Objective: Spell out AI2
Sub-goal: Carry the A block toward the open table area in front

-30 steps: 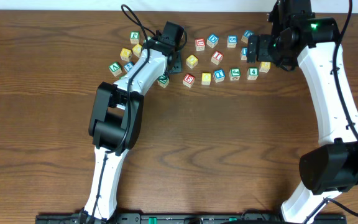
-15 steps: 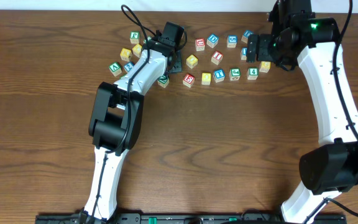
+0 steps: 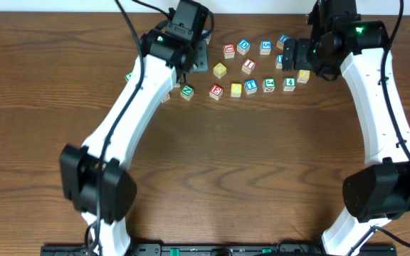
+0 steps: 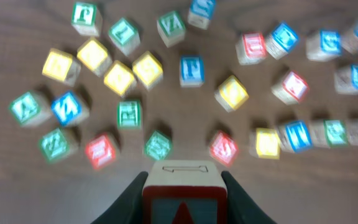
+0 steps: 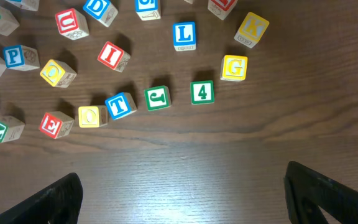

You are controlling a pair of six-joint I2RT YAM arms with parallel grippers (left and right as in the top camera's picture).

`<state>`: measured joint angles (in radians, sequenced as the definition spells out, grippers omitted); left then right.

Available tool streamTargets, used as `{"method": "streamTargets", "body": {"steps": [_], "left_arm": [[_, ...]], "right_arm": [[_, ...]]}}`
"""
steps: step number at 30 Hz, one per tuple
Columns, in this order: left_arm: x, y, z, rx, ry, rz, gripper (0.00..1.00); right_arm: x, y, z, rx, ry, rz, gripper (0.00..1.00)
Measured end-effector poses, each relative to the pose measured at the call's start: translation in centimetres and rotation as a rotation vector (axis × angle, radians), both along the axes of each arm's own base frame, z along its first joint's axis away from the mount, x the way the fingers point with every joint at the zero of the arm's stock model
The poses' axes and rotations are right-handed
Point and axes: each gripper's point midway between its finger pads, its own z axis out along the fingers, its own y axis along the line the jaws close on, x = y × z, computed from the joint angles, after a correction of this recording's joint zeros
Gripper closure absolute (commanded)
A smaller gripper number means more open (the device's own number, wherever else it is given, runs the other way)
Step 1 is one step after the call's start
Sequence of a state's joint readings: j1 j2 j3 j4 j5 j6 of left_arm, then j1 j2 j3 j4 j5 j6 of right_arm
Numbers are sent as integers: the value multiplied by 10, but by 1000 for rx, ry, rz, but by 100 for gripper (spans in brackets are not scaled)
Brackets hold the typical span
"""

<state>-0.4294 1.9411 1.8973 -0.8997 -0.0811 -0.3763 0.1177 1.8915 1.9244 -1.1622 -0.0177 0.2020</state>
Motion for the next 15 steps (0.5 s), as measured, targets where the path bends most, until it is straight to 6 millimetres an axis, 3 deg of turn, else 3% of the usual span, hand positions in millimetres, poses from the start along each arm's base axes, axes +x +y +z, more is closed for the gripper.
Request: {"method": "streamTargets", "body": {"steps": [2,4,10,15], "left_arm": [[-24,-7,3,6,52,-7,77],[-35,-12,-3,14,92,-11,77],[-73,-26,-49,62,230,-12,77],[-89,-34,-91,65,278,3,77]], "right_arm": [[0,0,0,0,0,0,1],[0,0,0,0,0,0,1],[0,0,0,0,0,0,1],[1,0,0,0,-2,0,1]]}}
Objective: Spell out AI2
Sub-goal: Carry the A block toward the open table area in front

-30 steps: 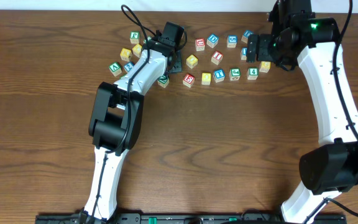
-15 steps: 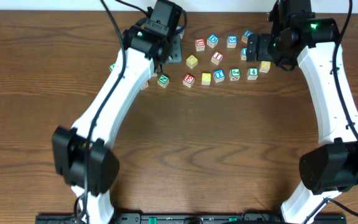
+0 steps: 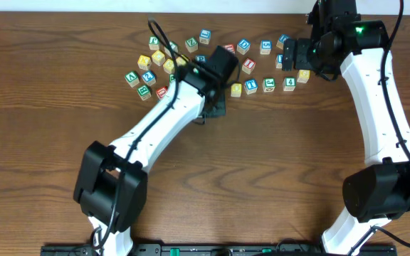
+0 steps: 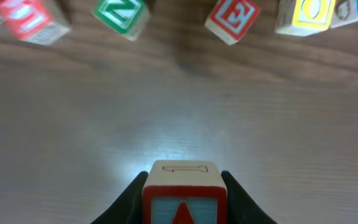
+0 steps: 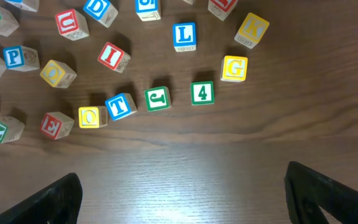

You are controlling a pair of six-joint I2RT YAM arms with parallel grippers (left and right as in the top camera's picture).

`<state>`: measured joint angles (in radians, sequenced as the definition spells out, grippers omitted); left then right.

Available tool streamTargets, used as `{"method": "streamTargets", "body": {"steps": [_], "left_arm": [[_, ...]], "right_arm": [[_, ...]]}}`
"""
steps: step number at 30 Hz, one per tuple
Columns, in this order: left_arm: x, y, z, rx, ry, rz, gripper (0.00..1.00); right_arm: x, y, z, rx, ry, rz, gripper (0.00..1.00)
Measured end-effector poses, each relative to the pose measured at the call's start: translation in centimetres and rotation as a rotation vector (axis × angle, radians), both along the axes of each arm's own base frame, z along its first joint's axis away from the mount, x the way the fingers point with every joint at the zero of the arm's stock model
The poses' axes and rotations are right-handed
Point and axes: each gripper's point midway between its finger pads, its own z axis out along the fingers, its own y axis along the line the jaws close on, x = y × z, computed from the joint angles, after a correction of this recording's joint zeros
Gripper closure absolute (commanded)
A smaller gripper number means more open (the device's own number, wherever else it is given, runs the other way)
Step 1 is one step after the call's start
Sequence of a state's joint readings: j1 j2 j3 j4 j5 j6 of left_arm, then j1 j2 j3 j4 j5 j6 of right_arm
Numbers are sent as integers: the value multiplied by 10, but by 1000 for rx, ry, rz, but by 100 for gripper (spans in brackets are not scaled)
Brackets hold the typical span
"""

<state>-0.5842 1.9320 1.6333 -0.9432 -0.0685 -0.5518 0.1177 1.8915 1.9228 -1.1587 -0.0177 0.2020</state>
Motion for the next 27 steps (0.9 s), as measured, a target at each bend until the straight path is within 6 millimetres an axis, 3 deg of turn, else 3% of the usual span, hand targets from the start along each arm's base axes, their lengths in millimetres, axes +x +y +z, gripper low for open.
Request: {"method": "streamTargets", "body": {"steps": [5,14,22,27], "left_arm": [[-7,-1,-36,-17,21,14,77],[-17,2,-74,-38,30,17,77],[-14,-3,-81,-63,19,23,77],[-18,-2,-97,-54,53,25,77]], "right_arm": [[0,0,0,0,0,0,1],[0,0,0,0,0,0,1],[0,0,0,0,-2,0,1],[1,0,0,0,-3,0,1]]}}
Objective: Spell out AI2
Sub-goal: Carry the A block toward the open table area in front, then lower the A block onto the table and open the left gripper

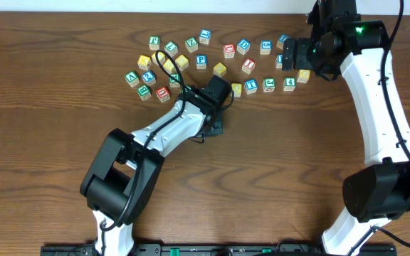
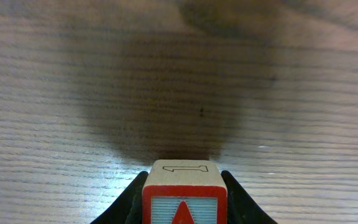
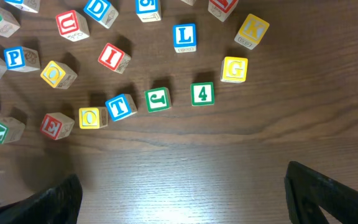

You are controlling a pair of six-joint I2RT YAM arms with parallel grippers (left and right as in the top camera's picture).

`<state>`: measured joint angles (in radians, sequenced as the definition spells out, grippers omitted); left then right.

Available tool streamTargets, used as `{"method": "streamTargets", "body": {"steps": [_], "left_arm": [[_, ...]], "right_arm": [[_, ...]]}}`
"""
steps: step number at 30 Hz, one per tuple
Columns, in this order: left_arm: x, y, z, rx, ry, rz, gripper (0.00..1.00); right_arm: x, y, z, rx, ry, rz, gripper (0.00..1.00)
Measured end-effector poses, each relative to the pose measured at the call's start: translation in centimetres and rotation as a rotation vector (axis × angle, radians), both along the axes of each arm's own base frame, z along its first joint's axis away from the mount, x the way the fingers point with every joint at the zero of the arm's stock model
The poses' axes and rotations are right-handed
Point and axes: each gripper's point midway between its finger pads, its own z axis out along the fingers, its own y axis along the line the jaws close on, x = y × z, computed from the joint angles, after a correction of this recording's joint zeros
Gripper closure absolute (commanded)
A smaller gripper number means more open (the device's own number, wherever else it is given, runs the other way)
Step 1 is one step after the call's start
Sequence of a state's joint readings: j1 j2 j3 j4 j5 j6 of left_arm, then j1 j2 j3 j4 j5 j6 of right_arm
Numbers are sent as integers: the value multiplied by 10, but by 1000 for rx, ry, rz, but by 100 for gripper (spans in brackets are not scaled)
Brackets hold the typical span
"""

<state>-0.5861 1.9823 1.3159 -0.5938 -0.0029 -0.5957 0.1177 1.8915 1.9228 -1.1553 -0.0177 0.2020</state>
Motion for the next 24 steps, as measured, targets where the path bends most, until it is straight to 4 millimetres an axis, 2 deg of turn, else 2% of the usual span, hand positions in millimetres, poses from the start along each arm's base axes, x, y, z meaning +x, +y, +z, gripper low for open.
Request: {"method": "streamTargets", "body": {"steps": [14,20,24], "left_arm": [[-2,1,-4,5,10,0,76],[-2,0,-4,1,12,2,67],[-2,0,-4,1,12,5,66]], "right_arm": [[0,0,0,0,0,0,1],[0,0,0,0,0,0,1],[0,0,0,0,0,0,1]]}}
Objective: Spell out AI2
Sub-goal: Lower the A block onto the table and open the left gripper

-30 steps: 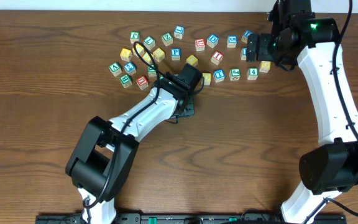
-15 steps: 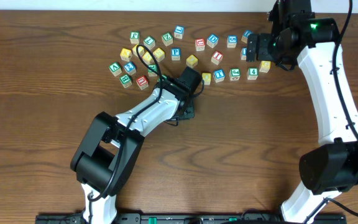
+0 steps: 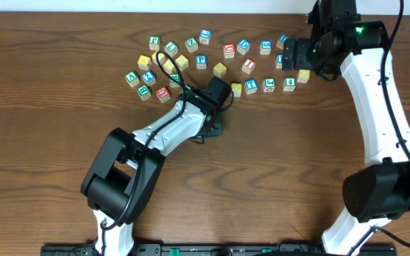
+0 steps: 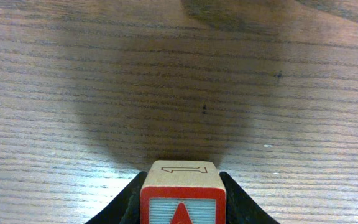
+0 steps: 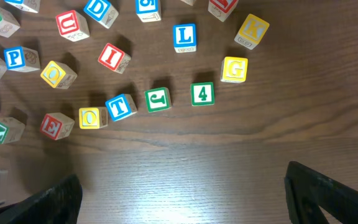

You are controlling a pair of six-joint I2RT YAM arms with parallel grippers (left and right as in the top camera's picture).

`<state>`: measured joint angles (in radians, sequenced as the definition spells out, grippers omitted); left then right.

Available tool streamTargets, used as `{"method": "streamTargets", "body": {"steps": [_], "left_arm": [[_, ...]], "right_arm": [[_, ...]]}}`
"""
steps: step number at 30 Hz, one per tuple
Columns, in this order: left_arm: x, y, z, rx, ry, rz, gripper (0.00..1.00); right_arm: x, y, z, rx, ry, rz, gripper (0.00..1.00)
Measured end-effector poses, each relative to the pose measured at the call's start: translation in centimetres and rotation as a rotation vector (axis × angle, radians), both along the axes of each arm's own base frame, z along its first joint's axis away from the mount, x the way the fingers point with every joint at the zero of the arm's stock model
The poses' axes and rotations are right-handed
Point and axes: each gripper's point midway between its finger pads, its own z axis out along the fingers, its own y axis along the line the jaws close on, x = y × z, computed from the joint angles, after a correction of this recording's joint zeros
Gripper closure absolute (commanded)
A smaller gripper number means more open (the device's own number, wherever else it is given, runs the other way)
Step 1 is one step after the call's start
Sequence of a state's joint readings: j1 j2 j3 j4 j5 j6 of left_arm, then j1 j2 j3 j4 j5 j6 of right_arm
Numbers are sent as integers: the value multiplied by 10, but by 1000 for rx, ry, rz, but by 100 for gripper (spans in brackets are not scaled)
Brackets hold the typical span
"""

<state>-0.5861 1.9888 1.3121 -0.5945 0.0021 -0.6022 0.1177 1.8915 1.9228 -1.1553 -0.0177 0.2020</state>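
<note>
My left gripper is shut on a wooden block with a red frame, a red A on its near face and an outlined 1 on top. It is held low over bare wood; whether it touches the table cannot be told. Overhead, this left gripper sits just in front of the scattered letter blocks. A red I block lies among them. My right gripper hangs open and empty, high over the right end of the blocks. No 2 block can be made out.
Several letter blocks spread in a band across the back of the table, among them a green 4, yellow G, blue T and green N. Brown wood stretches in front of them.
Hardly anything: my left gripper, still shut on the A block, has shifted very slightly over the same patch of wood. The right arm has not moved.
My left gripper held the A block above the scattered blocks at the back. Then it was just in front of the front row of blocks. Then it was low over bare wood nearer the table's middle, where it stays. The right gripper stayed open throughout.
</note>
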Motion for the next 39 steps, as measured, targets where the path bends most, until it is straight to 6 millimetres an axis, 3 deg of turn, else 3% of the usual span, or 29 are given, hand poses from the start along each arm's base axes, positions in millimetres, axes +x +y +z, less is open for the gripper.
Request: {"method": "streamTargets", "body": {"steps": [13,39], "left_arm": [[0,0,0,0,0,0,61],[-2,-3,0,-8,8,-37,67]], "right_arm": [[0,0,0,0,0,0,1],[0,0,0,0,0,0,1]]}}
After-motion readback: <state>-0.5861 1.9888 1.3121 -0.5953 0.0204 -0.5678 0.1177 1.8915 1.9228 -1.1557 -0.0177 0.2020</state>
